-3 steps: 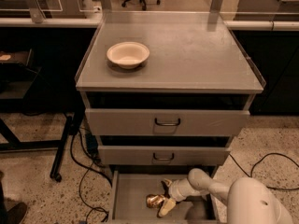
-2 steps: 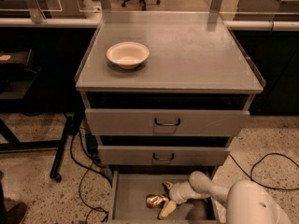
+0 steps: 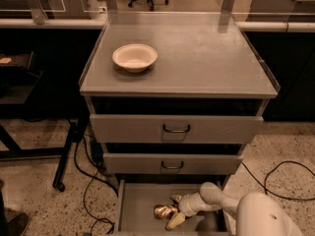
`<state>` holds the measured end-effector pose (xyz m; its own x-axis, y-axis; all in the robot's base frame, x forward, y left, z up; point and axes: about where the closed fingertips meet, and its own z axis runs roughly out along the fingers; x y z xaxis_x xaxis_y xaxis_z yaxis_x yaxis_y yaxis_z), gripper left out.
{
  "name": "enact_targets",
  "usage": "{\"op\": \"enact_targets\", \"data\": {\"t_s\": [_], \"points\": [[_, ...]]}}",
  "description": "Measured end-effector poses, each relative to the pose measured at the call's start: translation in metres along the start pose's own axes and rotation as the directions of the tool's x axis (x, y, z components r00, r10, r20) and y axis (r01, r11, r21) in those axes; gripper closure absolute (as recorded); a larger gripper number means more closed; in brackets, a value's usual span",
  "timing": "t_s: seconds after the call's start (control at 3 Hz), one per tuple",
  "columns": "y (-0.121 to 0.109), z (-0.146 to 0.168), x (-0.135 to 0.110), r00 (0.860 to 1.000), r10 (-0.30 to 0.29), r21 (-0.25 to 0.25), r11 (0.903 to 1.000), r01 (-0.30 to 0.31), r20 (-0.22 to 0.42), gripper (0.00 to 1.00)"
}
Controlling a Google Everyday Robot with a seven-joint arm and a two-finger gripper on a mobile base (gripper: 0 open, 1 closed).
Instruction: Pick orange can from bottom drawer and place on counter
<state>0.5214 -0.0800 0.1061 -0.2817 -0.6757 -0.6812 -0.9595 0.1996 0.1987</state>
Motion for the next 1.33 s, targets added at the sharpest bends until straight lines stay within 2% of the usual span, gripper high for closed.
{"op": "enact_targets", "data": {"t_s": [1.0, 1.33], "points": [[0.004, -0.001, -0.003, 1.000, -0.004, 0.000, 1.0000, 0.004, 0.007, 0.87], [0.002, -0.032, -0.024, 0.999, -0.020, 0.070, 0.9974, 0.017, 0.035, 1.00]]}}
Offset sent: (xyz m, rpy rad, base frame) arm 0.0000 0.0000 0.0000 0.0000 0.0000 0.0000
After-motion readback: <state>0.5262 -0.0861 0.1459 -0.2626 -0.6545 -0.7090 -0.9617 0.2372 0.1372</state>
